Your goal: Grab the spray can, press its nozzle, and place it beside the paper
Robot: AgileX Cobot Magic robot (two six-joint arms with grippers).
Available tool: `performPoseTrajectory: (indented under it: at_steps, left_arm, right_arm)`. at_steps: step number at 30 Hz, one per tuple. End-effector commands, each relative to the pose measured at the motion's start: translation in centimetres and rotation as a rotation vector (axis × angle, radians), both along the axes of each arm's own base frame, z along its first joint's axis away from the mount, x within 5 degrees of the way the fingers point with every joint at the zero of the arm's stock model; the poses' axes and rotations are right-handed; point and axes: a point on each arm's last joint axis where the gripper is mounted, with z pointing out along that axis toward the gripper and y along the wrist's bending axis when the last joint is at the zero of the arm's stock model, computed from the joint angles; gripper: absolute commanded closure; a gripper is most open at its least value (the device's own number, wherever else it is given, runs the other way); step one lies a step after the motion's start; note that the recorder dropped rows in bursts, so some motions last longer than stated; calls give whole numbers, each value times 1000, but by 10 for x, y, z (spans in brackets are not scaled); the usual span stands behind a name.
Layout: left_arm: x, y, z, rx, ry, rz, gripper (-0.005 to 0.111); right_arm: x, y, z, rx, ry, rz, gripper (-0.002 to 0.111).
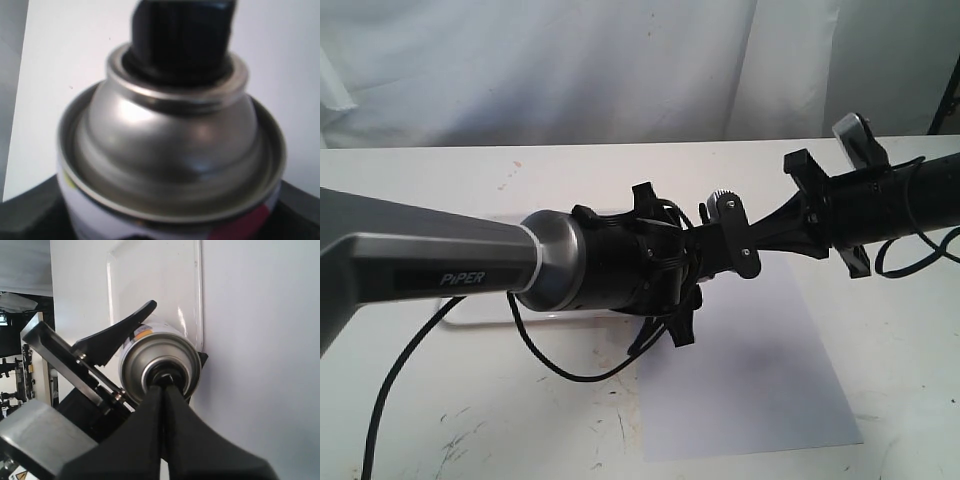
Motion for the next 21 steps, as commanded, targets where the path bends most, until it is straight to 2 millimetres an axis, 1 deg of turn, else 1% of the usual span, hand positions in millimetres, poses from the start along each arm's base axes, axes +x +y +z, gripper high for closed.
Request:
performPoseTrajectory:
  at_steps: [1, 11, 17, 21]
  left_arm:
    - [0, -3, 7, -13, -17, 0, 107]
    - [0, -3, 9, -15, -16, 4, 107]
    - [0, -3, 12, -21, -20, 4, 107]
    - [0, -3, 13, -21, -22, 3, 107]
  right_arm:
    - [-1, 7, -1, -16, -26, 6, 108]
    - [0, 8, -3, -40, -38, -5, 108]
    - [0, 9, -8, -38, -21, -2, 108]
    - [1, 14, -15, 30, -2, 19, 108]
